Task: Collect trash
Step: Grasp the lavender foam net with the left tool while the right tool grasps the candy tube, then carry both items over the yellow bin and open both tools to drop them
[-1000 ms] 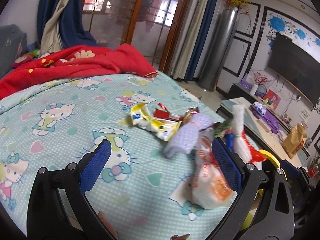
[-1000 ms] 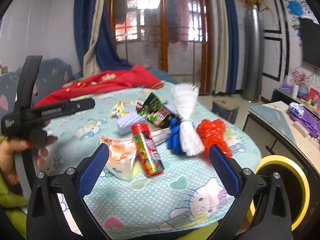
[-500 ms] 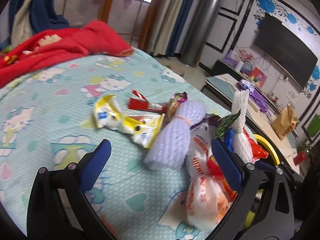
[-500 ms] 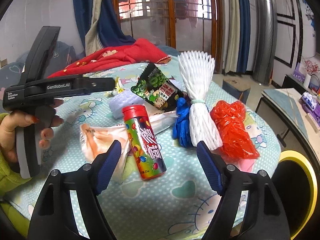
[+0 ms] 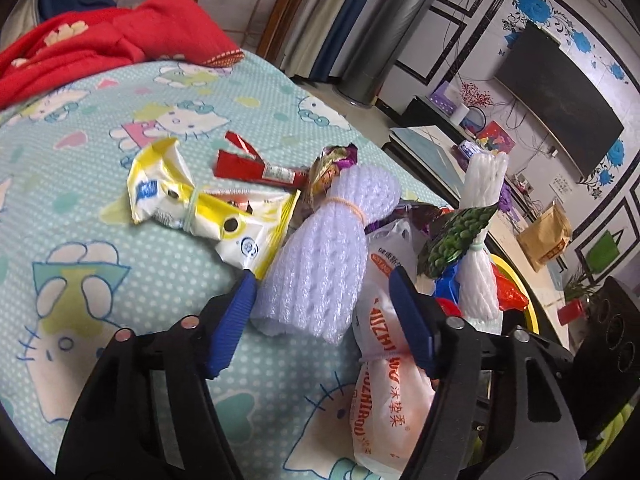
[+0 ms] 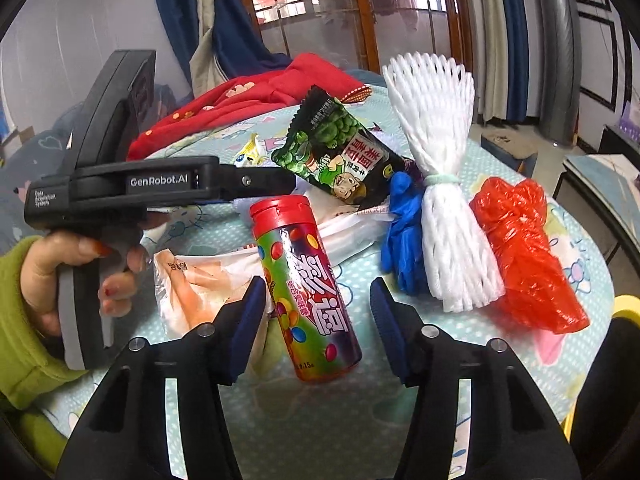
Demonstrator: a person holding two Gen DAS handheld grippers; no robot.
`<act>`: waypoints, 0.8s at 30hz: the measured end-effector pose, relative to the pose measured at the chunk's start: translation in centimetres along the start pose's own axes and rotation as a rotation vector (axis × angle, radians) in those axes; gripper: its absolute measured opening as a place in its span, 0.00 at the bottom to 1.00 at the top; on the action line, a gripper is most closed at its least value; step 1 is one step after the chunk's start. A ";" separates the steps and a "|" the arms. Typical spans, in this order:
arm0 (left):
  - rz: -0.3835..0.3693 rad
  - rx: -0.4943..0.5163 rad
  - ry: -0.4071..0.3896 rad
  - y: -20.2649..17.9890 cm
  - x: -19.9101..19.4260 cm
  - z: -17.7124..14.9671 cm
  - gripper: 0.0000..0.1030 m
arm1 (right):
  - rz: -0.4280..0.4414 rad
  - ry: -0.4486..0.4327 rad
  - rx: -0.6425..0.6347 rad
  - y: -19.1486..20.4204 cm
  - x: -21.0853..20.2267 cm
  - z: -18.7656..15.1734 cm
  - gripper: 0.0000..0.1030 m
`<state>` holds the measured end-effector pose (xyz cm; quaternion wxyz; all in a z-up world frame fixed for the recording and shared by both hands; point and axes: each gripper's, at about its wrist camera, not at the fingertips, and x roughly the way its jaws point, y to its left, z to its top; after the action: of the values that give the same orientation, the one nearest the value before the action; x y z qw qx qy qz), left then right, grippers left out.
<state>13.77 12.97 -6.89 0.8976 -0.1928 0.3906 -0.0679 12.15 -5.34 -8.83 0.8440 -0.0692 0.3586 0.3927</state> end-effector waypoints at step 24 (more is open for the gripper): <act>-0.004 -0.041 -0.178 0.1 -6.5 -0.6 0.20 | 0.029 -0.135 -0.014 1.0 -4.3 -1.1 0.30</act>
<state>8.84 14.71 -2.90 0.9246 -0.2171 0.3100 -0.0443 8.94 -7.76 -6.61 0.8600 -0.0433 0.2993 0.4110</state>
